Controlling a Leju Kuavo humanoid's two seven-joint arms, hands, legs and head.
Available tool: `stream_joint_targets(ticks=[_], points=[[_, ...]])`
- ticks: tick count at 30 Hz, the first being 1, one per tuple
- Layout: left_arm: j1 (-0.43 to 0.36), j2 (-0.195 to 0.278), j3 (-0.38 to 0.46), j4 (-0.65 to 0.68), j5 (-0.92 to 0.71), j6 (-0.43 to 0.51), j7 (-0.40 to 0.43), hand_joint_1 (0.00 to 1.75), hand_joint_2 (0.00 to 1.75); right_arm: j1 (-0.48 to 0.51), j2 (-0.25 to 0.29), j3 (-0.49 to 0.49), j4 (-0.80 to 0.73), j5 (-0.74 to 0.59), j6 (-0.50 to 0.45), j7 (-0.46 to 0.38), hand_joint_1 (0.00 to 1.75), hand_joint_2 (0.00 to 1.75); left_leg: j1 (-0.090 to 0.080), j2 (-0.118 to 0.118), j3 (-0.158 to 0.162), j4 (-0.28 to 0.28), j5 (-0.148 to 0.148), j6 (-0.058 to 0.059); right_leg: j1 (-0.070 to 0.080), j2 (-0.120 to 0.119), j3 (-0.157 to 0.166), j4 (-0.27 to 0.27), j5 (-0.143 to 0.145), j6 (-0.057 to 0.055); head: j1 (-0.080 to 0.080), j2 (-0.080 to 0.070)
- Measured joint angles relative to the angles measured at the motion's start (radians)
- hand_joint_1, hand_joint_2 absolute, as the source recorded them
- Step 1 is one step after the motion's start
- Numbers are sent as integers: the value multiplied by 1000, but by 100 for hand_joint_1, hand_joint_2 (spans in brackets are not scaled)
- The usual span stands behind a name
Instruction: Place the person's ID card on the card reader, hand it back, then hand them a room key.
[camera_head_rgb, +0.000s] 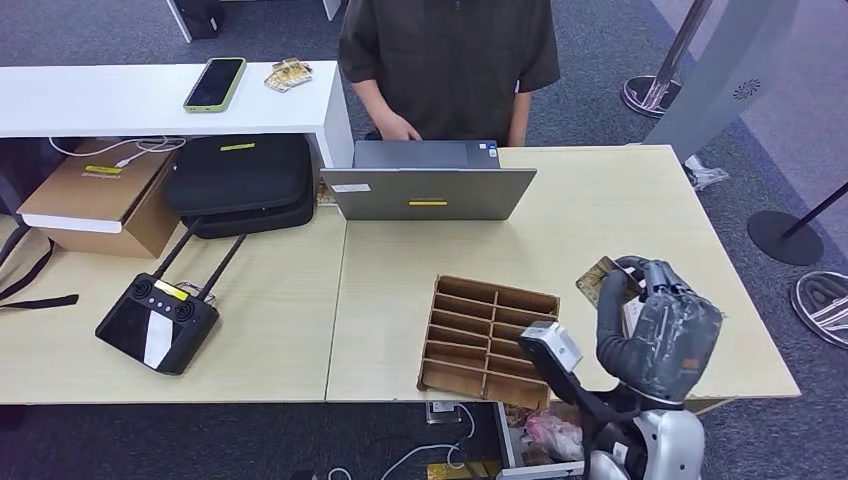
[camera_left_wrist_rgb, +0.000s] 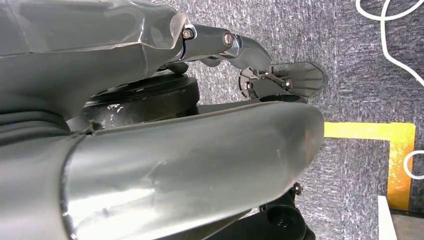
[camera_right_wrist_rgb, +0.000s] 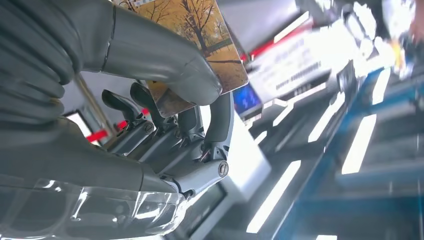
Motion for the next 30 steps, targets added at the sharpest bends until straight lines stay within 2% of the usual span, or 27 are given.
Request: stream_joint_targets(ticks=[5,12,23,26,30], points=[[0,0,0,0,2,-1,0,0,0,21,-14,-53,-43,-5,-72,-47,175,175,0,0,0,0,0,0,0,0,0,0,0,0,0,0],[1,1,0,0,14,-9,5,0,0,33,-14,-105,-69,-55,-77,-106,175,175,0,0,0,0,0,0,0,0,0,0,0,0,0,0],[0,1,0,0,28,-17,8,0,0,14,-14,-123,-45,-101,-76,-136,175,175,0,0,0,0,0,0,0,0,1,1,0,0,0,0],[-1,0,0,0,29,-25,19,0,0,-64,-12,-109,32,-140,-55,-158,175,175,0,2,0,-1,0,0,0,3,1,1,1,0,0,0],[-26,1,-19,0,-26,-45,98,0,0,-301,28,-60,260,-154,31,-142,175,175,0,5,1,-1,4,-2,0,6,-1,2,4,-1,0,0]])
